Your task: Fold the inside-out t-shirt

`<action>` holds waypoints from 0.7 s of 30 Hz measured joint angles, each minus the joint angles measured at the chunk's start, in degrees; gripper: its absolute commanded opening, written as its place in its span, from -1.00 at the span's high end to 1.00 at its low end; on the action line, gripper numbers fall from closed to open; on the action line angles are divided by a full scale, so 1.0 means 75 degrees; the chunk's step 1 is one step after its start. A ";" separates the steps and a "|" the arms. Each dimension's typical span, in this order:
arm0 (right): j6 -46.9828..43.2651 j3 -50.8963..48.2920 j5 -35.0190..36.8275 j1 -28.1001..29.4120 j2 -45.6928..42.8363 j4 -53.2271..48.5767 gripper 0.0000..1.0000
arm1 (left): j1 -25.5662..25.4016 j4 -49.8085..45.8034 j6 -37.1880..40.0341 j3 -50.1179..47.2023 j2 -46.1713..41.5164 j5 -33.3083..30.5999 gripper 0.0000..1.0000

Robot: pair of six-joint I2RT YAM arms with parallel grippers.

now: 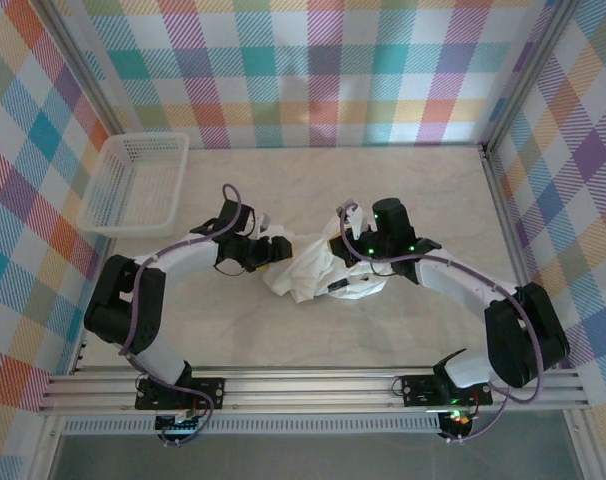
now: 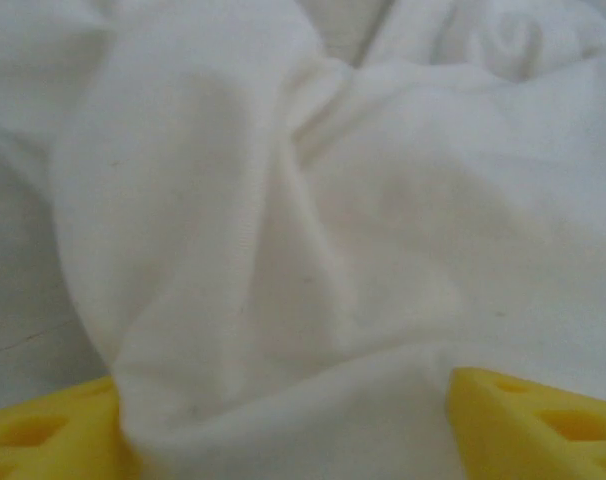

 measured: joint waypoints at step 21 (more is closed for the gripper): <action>0.1955 0.4403 0.0163 0.0000 0.0128 -0.3069 1.00 | -0.0632 -0.2057 0.0813 0.3121 -0.2999 -0.2559 -0.08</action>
